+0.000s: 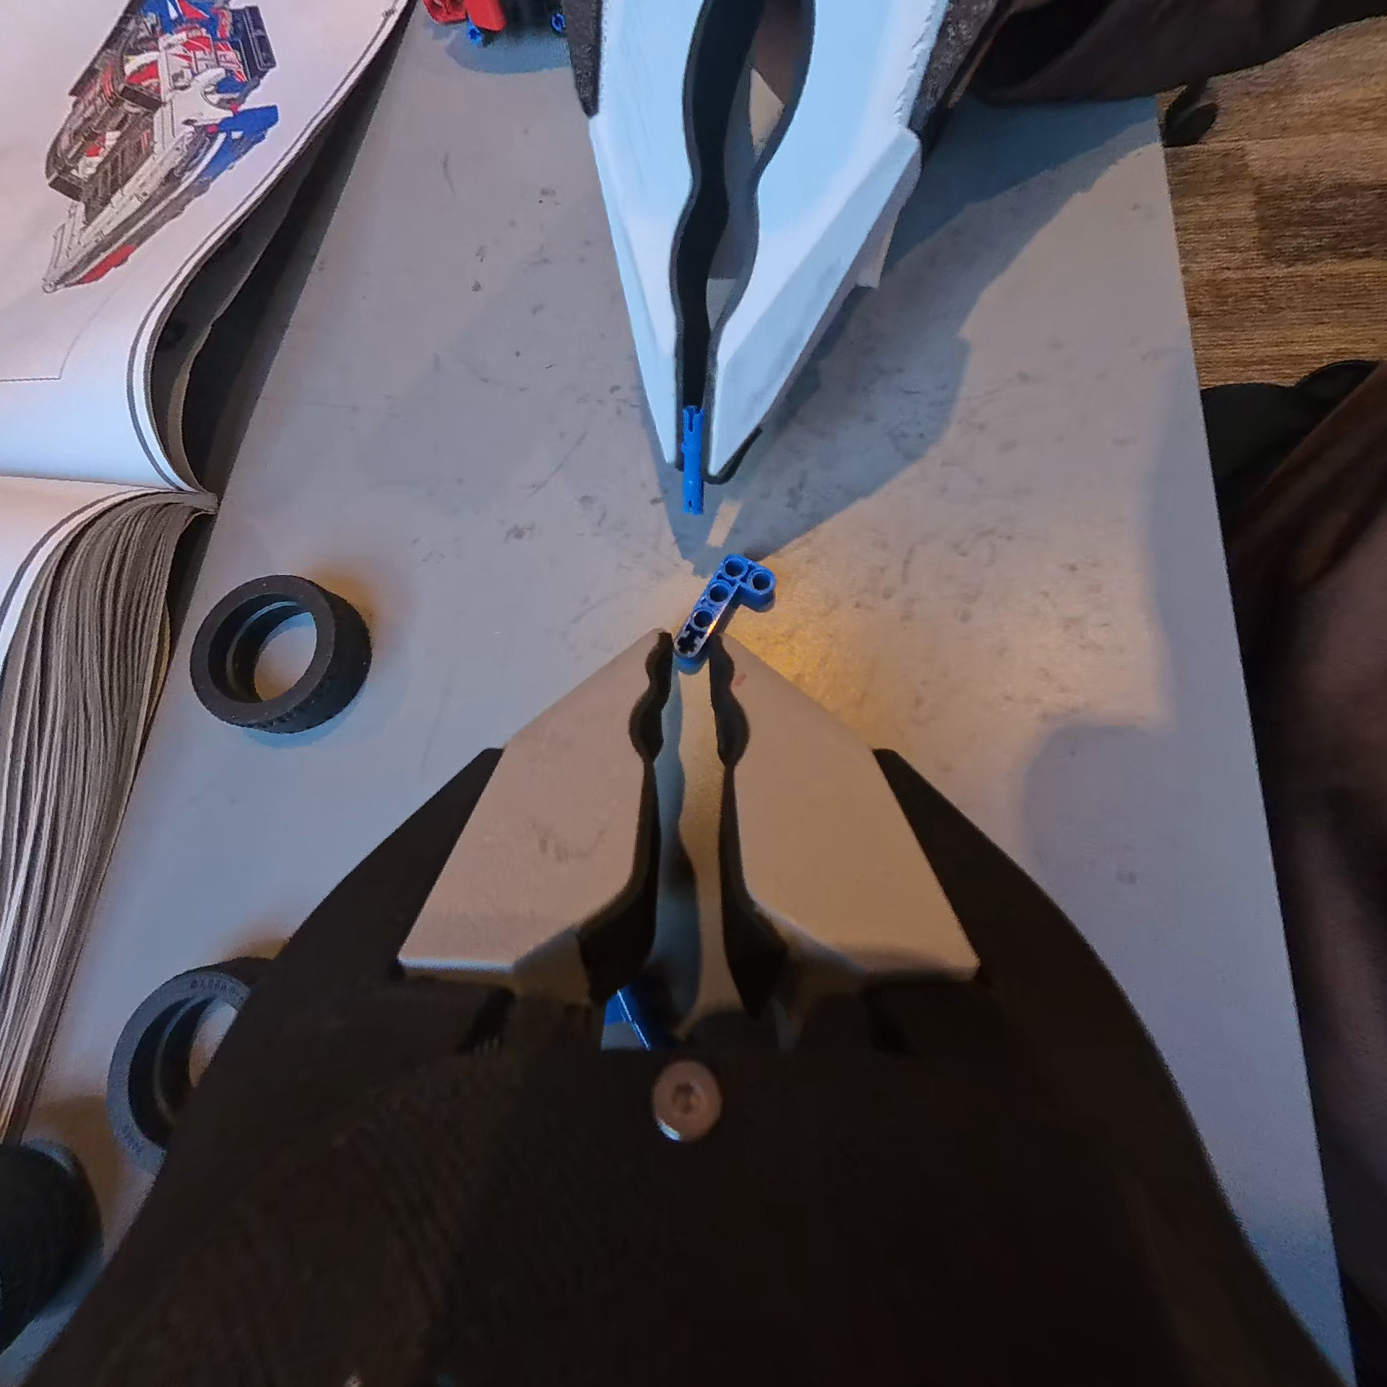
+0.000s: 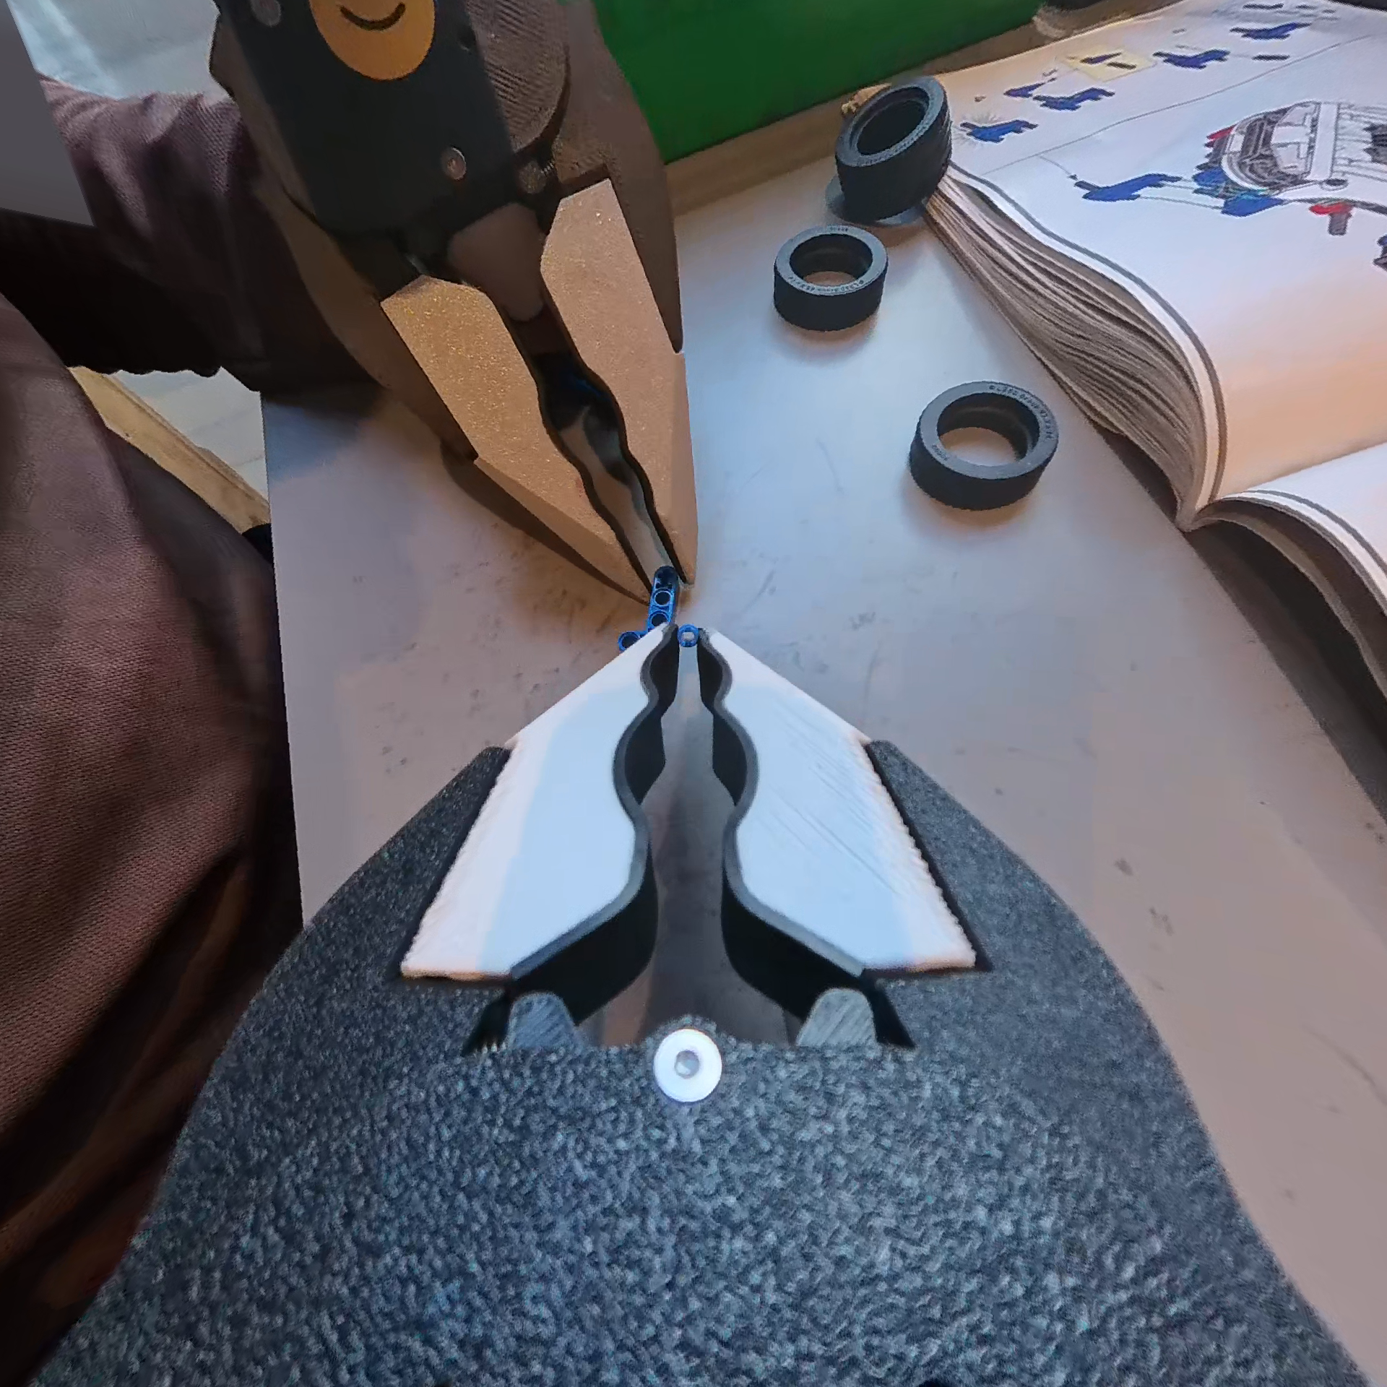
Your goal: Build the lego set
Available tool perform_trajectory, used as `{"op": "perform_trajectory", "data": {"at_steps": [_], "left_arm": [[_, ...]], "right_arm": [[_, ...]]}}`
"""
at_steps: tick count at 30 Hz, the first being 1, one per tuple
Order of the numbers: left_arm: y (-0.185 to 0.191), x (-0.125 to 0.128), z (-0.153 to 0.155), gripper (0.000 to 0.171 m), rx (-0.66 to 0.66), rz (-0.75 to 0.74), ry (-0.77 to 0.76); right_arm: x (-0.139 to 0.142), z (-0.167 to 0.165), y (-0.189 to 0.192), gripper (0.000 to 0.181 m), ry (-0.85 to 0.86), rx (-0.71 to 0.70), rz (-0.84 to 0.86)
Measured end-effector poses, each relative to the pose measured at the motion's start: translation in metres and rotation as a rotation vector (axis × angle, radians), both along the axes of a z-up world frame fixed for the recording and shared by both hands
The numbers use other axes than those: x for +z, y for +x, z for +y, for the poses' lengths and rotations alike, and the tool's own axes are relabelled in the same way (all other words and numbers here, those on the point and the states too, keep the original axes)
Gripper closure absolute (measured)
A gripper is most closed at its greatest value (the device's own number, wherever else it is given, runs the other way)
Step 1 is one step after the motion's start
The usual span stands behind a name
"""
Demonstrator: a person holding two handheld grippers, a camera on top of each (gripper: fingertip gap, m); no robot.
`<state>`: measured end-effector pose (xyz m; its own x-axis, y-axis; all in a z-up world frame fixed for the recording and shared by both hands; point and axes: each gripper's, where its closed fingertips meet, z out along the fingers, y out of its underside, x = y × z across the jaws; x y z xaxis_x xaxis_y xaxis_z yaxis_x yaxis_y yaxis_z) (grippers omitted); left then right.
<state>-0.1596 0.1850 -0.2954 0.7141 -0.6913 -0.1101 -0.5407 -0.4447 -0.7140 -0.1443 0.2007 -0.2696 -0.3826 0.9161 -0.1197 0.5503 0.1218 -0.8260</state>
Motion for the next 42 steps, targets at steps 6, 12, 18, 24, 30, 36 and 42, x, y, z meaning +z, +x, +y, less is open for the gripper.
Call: {"op": "perform_trajectory", "data": {"at_steps": [6,12,18,24,30,36,42], "left_arm": [[0.004,0.0,-0.001,0.166,-0.013,-0.01,-0.01],[0.006,0.0,-0.001,0.165,-0.019,-0.005,-0.007],[0.011,0.0,0.001,0.159,-0.029,-0.026,-0.024],[0.015,-0.001,0.001,0.166,-0.058,-0.031,-0.033],[0.016,-0.001,0.001,0.167,-0.066,-0.021,-0.023],[0.017,-0.001,0.001,0.167,-0.075,-0.017,-0.019],[0.018,-0.001,0.001,0.167,-0.08,-0.02,-0.023]], "right_arm": [[-0.005,-0.007,0.003,0.177,0.056,0.027,-0.029],[-0.003,-0.009,0.005,0.177,0.092,0.046,-0.058],[-0.008,-0.01,0.008,0.177,0.166,0.069,-0.125],[-0.011,-0.013,0.007,0.177,0.195,0.092,-0.15],[-0.012,-0.012,0.007,0.177,0.241,0.11,-0.18],[-0.012,-0.008,0.007,0.177,0.272,0.126,-0.206],[-0.014,-0.009,0.006,0.177,0.341,0.17,-0.231]]}}
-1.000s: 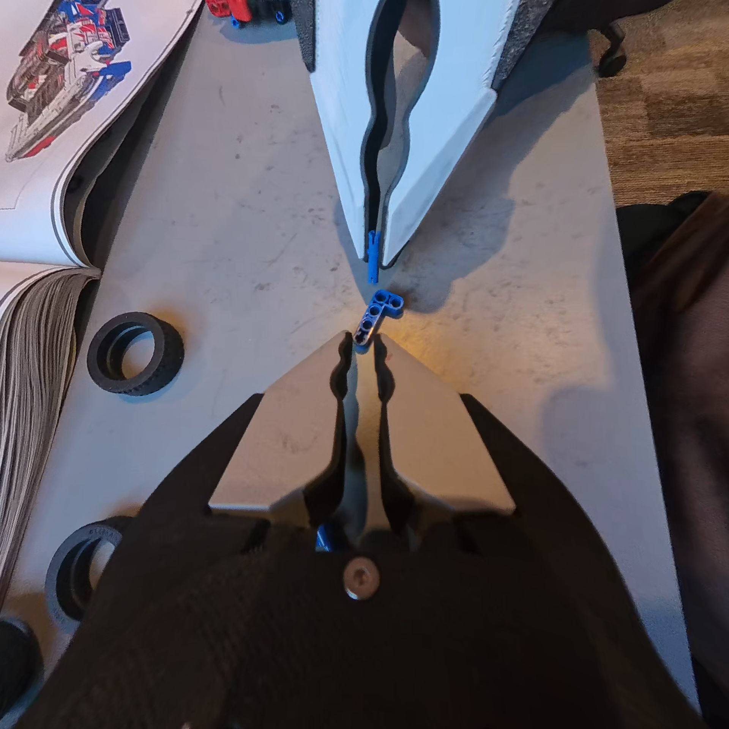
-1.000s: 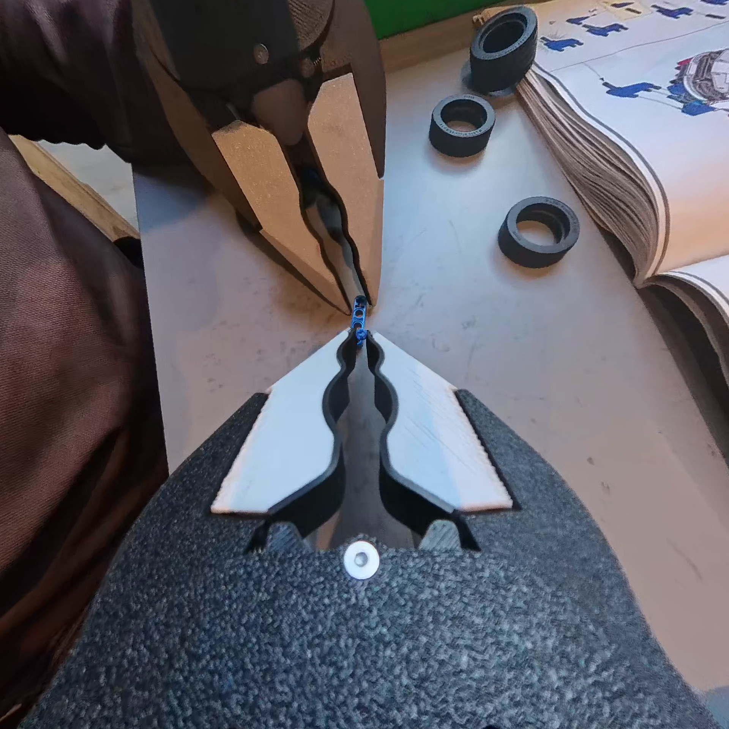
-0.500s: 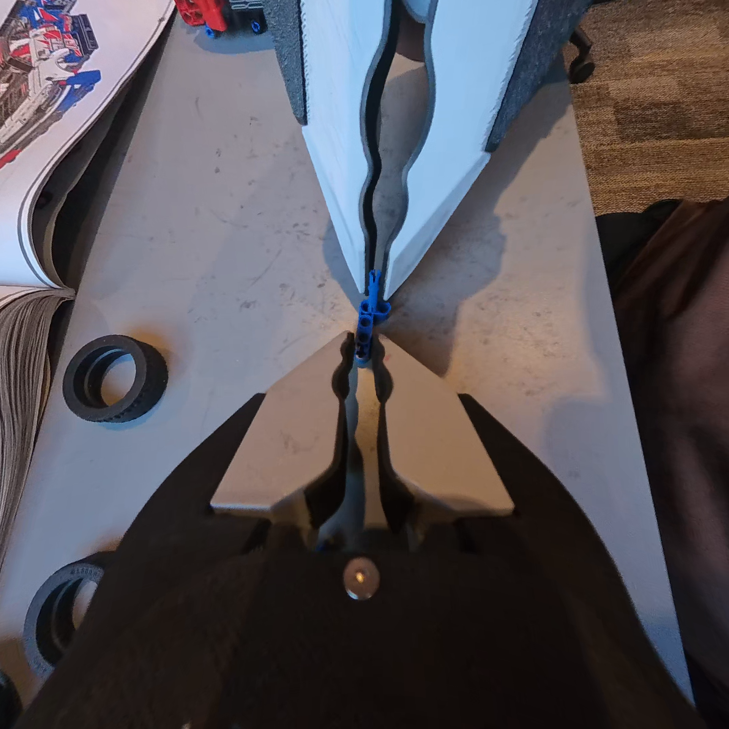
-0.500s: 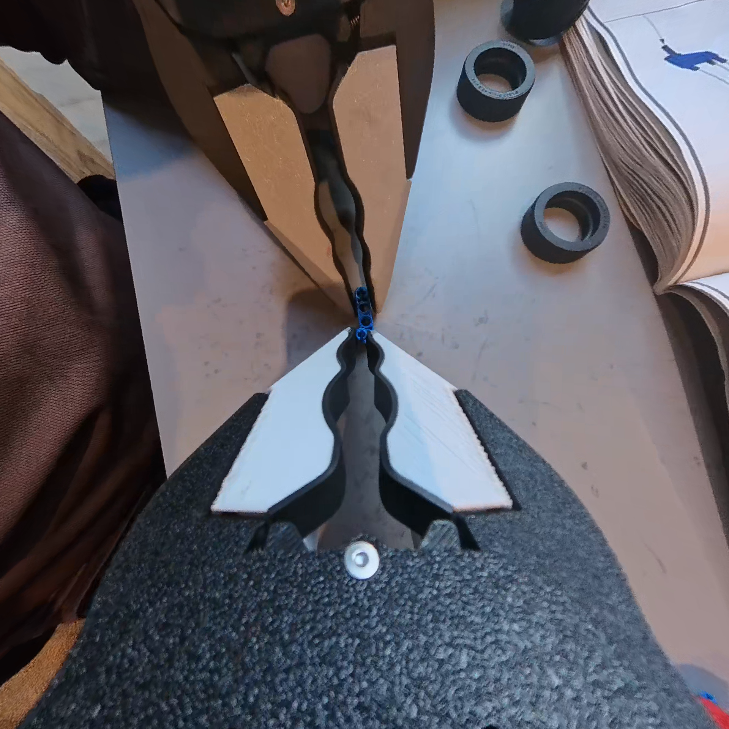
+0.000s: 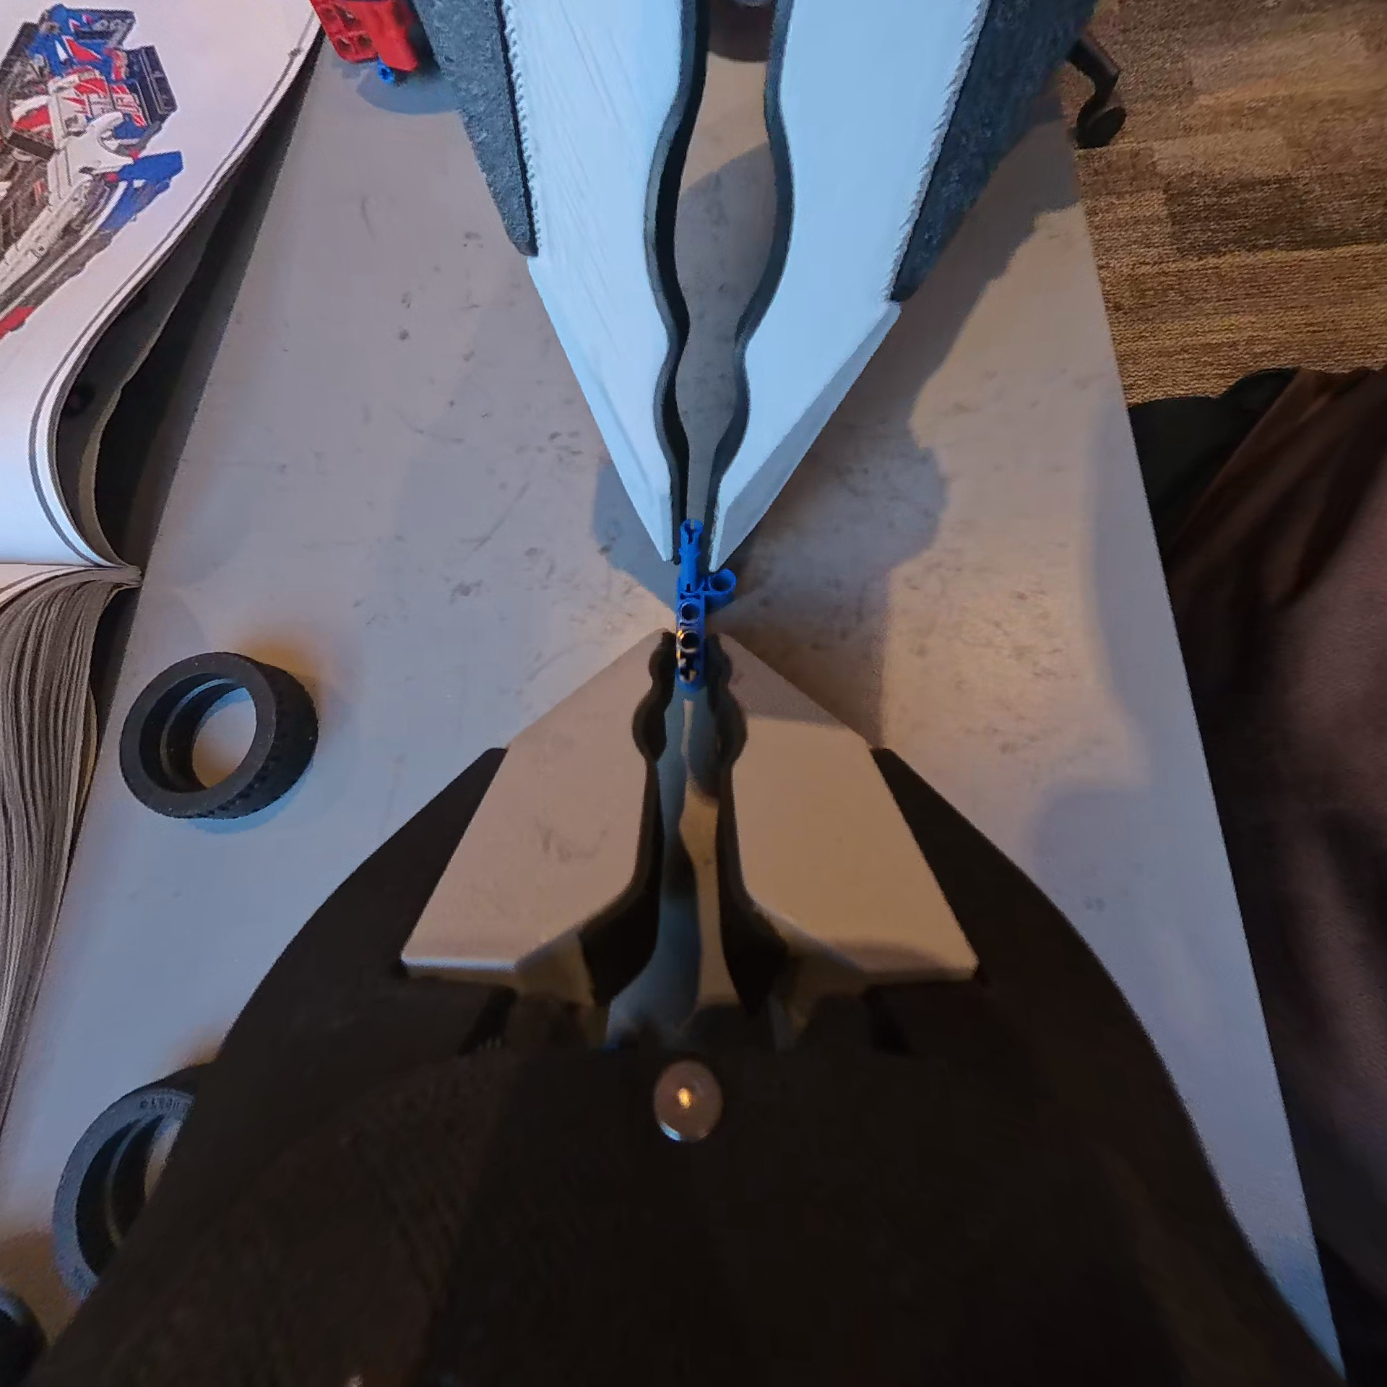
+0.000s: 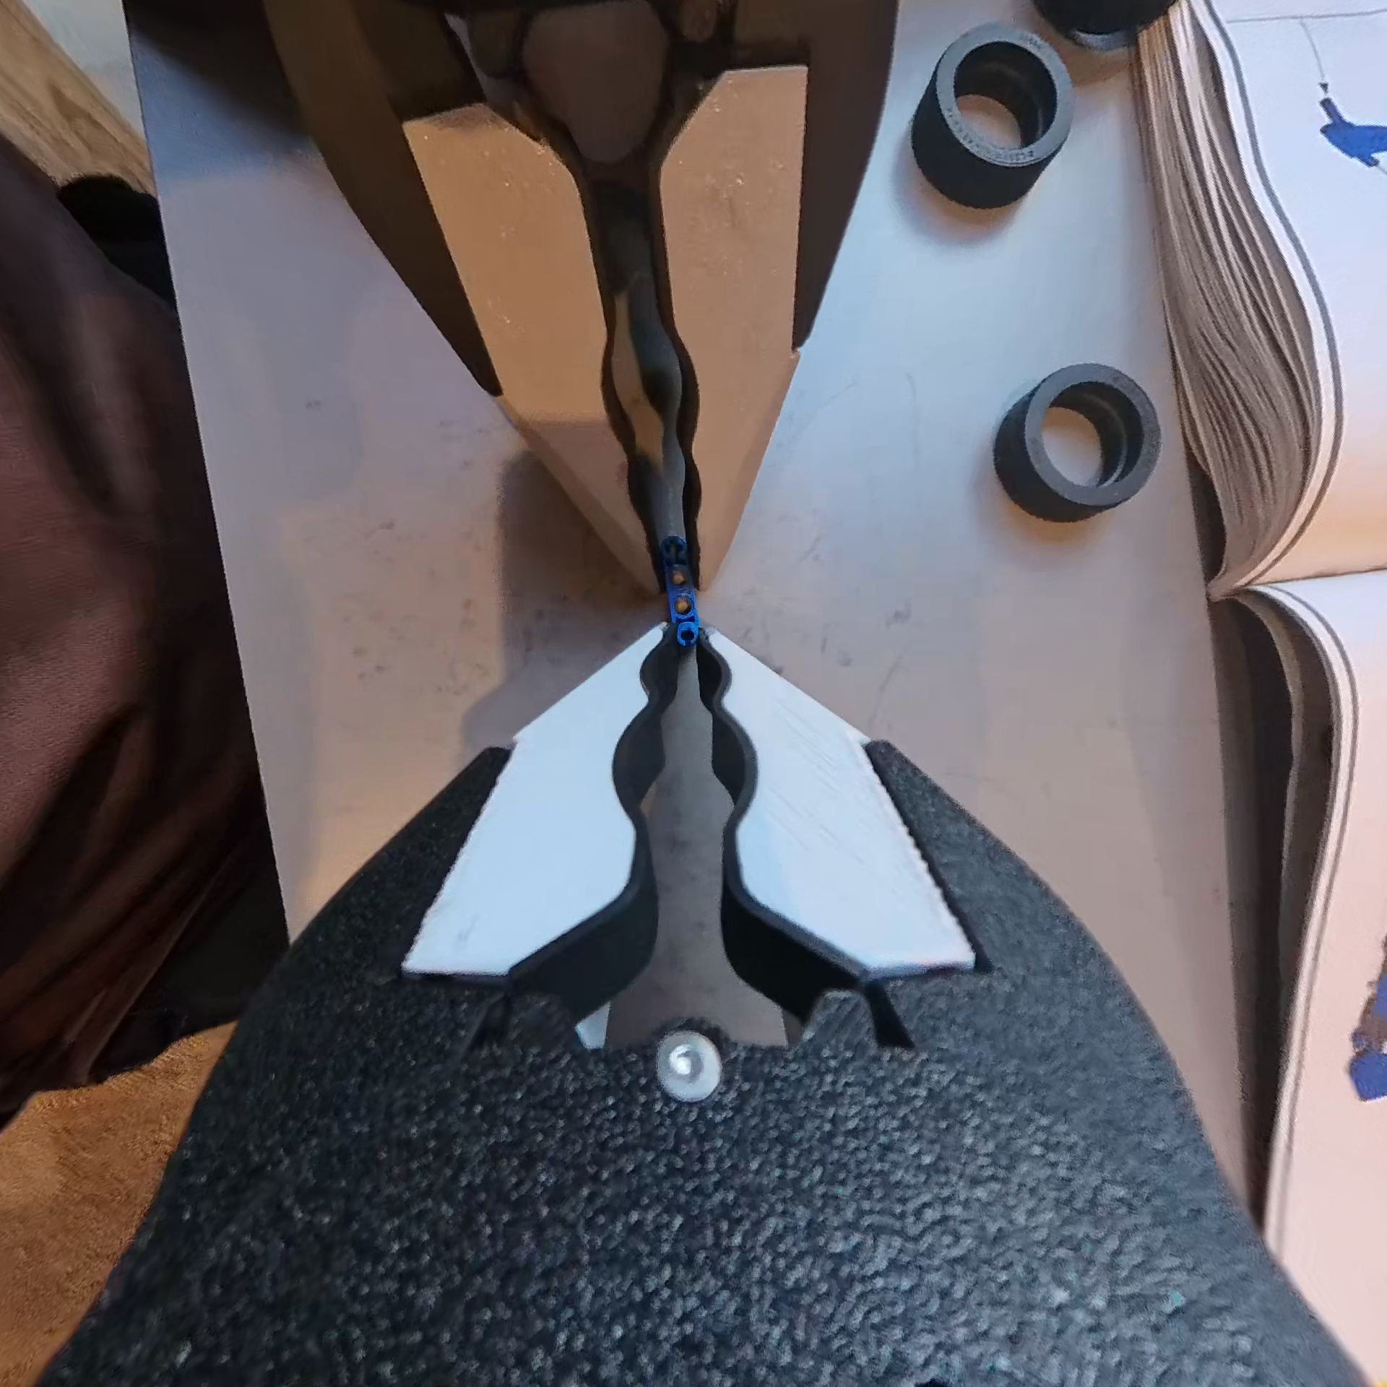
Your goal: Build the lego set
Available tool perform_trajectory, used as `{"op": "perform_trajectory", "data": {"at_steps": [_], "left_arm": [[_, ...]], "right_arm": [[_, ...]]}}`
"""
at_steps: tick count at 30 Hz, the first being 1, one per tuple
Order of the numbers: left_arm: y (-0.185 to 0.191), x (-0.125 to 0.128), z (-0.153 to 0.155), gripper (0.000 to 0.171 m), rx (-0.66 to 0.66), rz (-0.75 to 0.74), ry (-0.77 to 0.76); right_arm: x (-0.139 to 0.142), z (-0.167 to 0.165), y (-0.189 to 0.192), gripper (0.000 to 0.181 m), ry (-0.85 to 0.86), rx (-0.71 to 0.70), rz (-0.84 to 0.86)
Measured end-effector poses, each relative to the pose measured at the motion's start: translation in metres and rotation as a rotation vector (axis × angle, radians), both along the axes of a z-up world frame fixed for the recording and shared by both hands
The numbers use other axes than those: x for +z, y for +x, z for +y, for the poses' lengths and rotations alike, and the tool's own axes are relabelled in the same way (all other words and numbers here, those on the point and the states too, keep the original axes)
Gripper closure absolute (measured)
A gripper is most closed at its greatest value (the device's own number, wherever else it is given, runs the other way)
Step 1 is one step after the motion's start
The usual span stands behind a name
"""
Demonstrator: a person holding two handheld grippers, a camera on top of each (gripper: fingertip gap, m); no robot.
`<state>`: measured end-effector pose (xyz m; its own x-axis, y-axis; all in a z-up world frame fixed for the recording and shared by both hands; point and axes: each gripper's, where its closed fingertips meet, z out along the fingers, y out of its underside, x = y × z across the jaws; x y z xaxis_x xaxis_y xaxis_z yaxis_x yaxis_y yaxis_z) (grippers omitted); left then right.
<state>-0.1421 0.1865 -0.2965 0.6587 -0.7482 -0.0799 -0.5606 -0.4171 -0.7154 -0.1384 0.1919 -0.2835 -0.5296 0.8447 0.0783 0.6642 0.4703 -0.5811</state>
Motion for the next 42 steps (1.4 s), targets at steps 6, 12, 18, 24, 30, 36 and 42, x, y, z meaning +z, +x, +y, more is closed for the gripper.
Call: {"op": "perform_trajectory", "data": {"at_steps": [6,12,18,24,30,36,42], "left_arm": [[0.0004,0.0,0.0001,0.167,-0.002,0.003,0.003],[0.0004,0.0,0.0001,0.167,-0.001,0.002,0.002],[0.0007,0.0,0.0,0.167,-0.002,0.0,0.001],[0.002,0.0001,-0.0003,0.167,-0.006,0.001,0.002],[0.0021,0.0,-0.0003,0.167,-0.006,-0.001,-0.001],[0.0019,0.0,0.0,0.168,-0.003,-0.004,-0.004],[0.0018,0.0,-0.0001,0.167,-0.003,-0.003,-0.003]], "right_arm": [[-0.0009,0.0002,0.0007,0.177,0.097,0.099,-0.072],[-0.0008,-0.0002,-0.0011,0.177,-0.085,0.083,-0.214],[-0.0012,-0.0001,0.0005,0.177,-0.017,0.129,-0.169],[-0.0012,-0.0011,0.0007,0.177,-0.097,0.134,-0.198],[-0.0017,-0.0015,0.0014,0.177,0.041,0.228,-0.091],[-0.0023,-0.0013,0.0023,0.177,0.24,0.291,0.007],[-0.002,-0.0012,0.0017,0.177,0.019,0.202,-0.091]]}}
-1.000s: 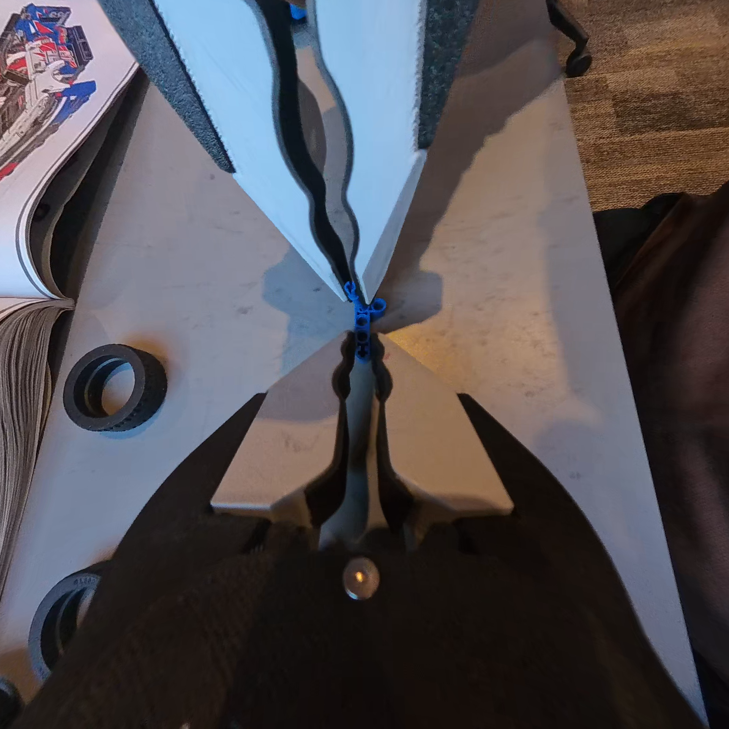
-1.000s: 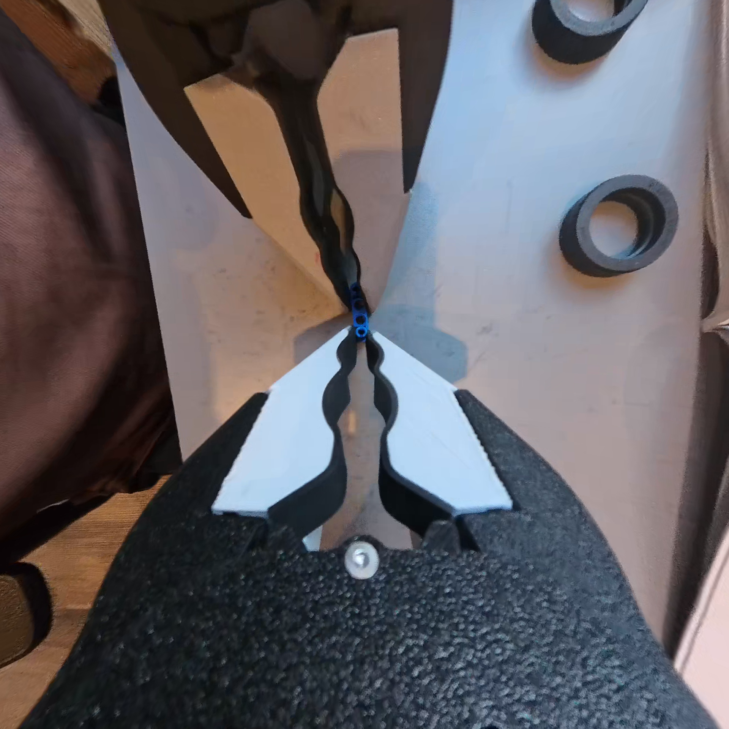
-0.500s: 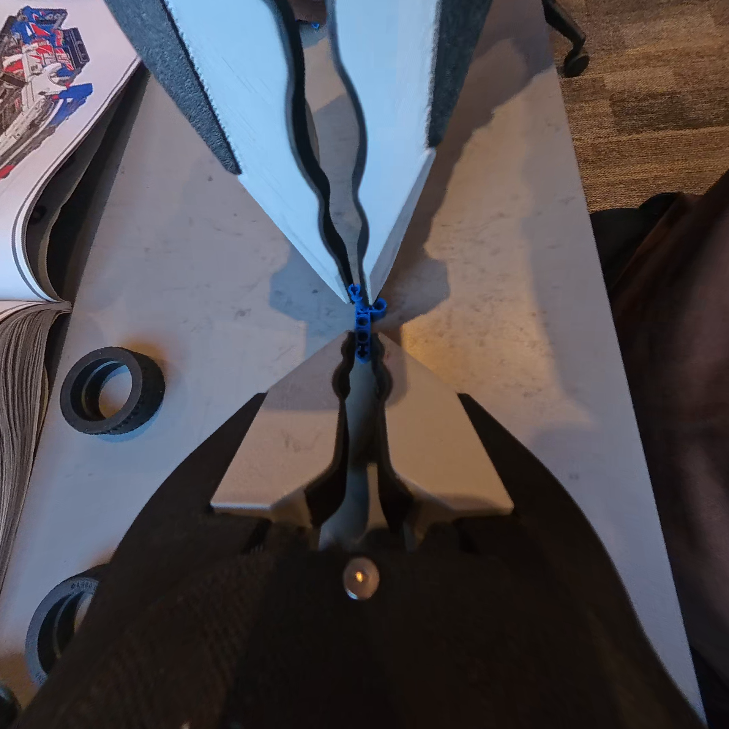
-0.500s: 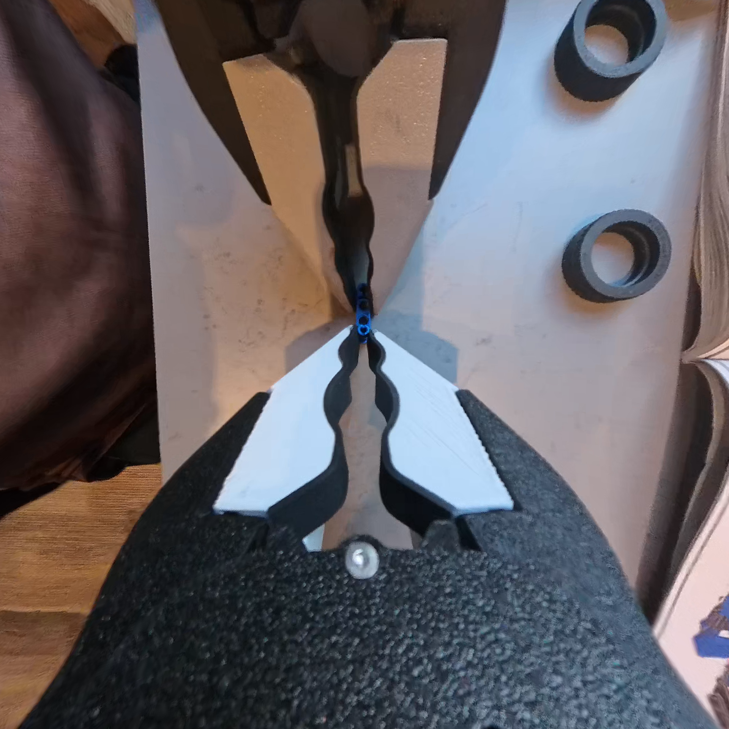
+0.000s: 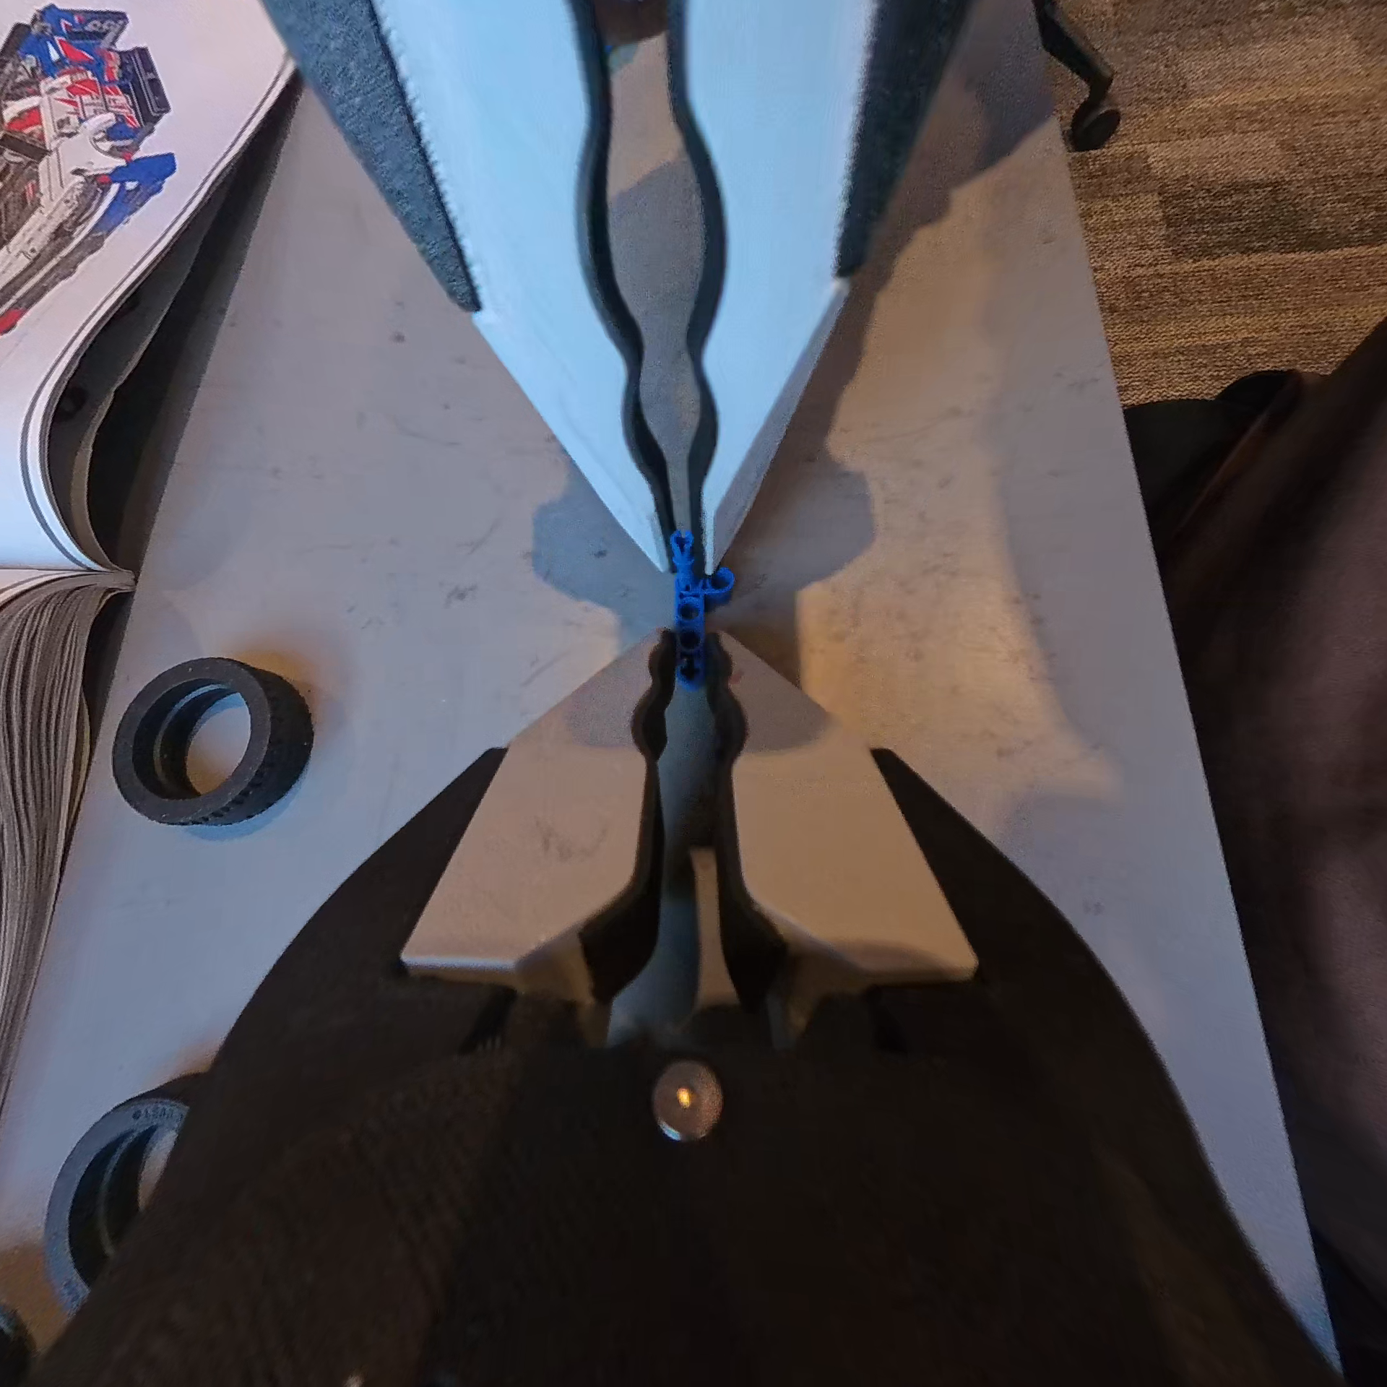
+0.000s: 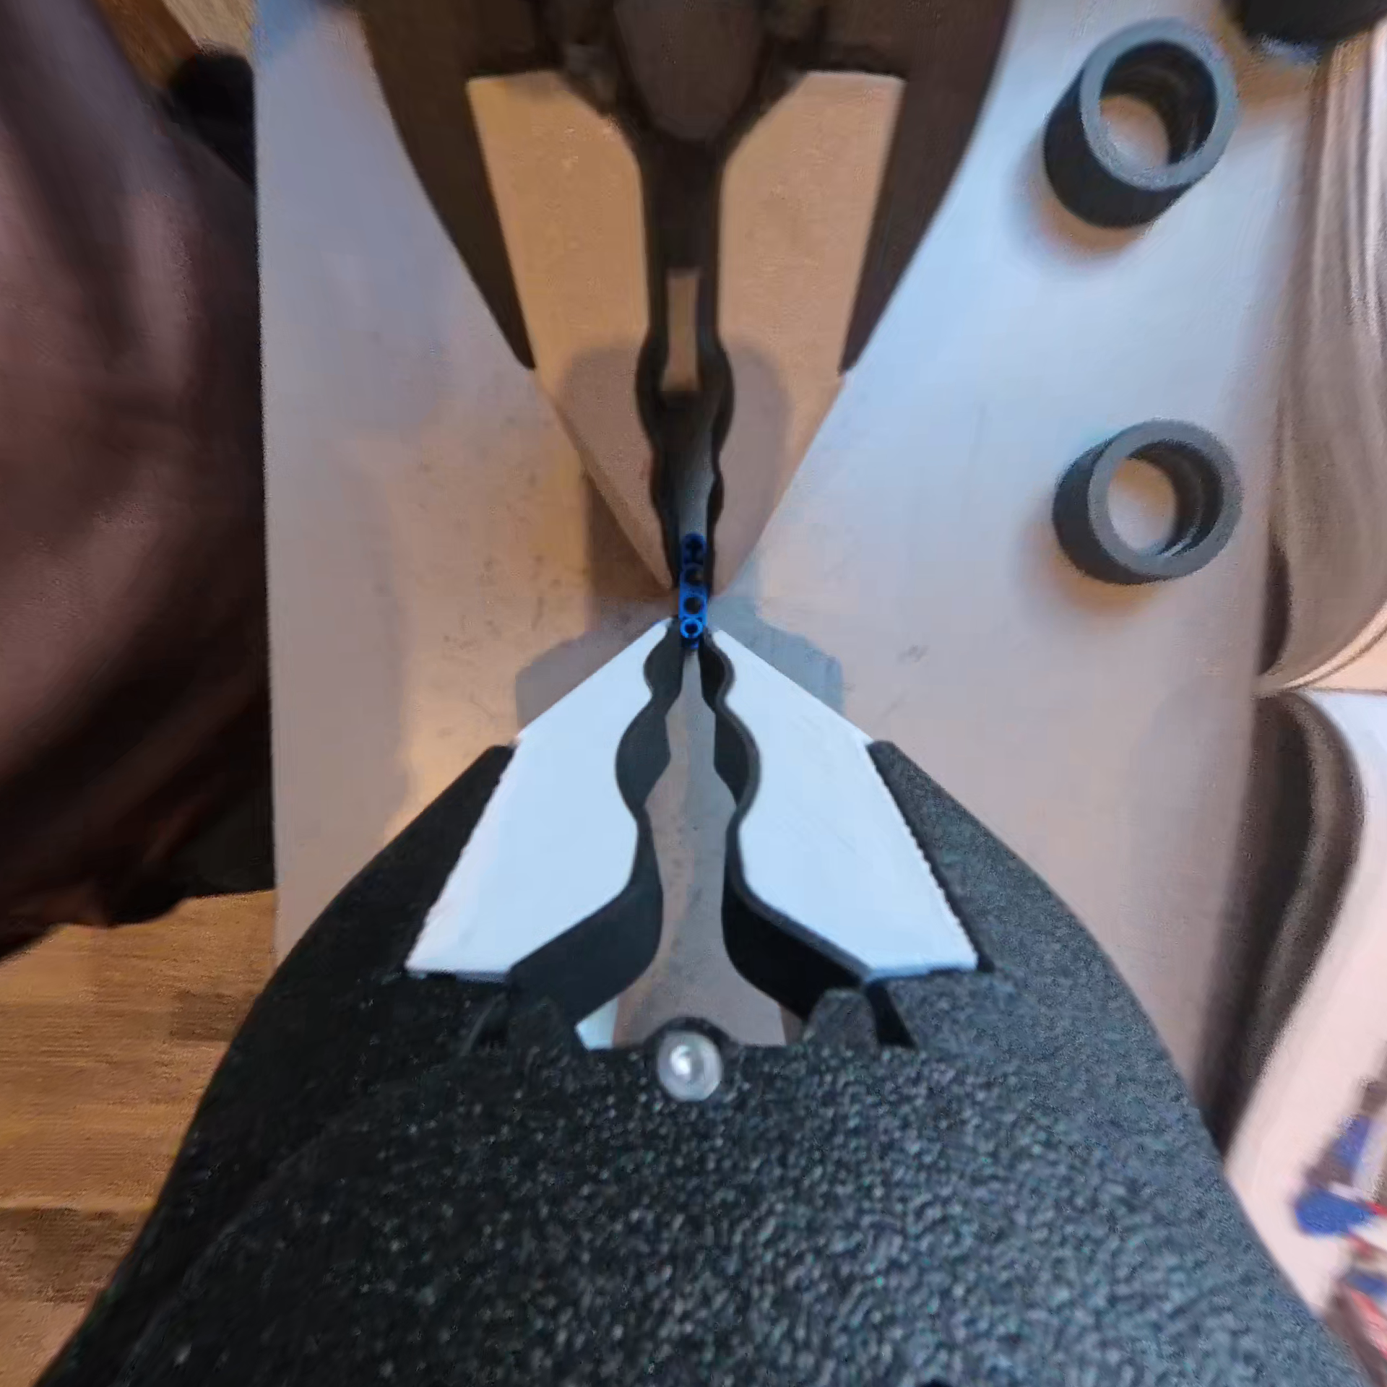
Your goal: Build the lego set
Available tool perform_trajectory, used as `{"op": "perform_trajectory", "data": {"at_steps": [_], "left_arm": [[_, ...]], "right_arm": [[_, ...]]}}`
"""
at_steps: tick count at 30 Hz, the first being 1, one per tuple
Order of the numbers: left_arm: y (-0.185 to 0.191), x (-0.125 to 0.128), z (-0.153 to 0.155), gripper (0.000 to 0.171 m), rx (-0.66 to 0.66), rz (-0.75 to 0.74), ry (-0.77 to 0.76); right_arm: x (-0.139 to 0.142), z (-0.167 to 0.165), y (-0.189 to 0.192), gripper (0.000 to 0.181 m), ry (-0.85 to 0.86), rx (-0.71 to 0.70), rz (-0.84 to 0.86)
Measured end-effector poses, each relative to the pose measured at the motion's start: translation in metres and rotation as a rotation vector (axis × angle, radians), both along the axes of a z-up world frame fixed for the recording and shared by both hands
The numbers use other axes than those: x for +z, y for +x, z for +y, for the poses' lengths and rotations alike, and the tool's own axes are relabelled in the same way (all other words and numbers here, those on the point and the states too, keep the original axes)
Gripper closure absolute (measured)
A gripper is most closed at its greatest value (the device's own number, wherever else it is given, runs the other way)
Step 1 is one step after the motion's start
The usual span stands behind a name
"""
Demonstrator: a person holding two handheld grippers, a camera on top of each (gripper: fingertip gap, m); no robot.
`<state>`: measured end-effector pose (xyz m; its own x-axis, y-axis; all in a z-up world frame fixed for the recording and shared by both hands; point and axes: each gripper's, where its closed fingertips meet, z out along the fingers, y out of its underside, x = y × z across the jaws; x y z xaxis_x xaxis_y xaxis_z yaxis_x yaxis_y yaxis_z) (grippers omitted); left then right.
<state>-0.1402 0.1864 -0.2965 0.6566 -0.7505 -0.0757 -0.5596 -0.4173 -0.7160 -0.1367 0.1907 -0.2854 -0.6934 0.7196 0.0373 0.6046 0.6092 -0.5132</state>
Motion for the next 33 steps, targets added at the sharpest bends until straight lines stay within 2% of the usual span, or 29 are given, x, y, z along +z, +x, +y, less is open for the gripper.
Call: {"op": "perform_trajectory", "data": {"at_steps": [12,14,17,19,21,24,29,33], "left_arm": [[0.0,0.0,0.0,0.167,0.0,-0.006,-0.006],[0.0,0.0,0.0,0.167,0.0,-0.007,-0.007],[0.0,0.0,0.001,0.167,0.008,-0.005,-0.007],[0.0,0.0,0.001,0.167,0.008,-0.006,-0.004],[-0.001,0.0,0.001,0.167,0.008,-0.006,-0.006],[-0.001,0.0,0.001,0.167,0.009,-0.003,-0.001],[-0.001,0.0,0.002,0.167,0.013,-0.001,0.002],[-0.002,0.0,0.003,0.167,0.025,0.016,0.018]], "right_arm": [[0.0,0.0,0.0,0.177,-0.366,-0.176,-0.114],[0.0,0.0,0.0,0.177,-0.271,-0.14,-0.076],[-0.006,0.002,0.0,0.176,0.026,-0.018,0.002],[-0.006,0.002,0.0,0.177,0.126,0.032,0.032],[-0.007,0.002,0.0,0.177,0.097,0.03,0.023],[-0.007,0.001,-0.001,0.177,-0.073,-0.05,-0.033],[0.003,0.001,-0.002,0.176,-0.165,-0.099,0.019],[0.009,0.003,-0.004,0.157,-0.179,-0.138,0.034]]}}
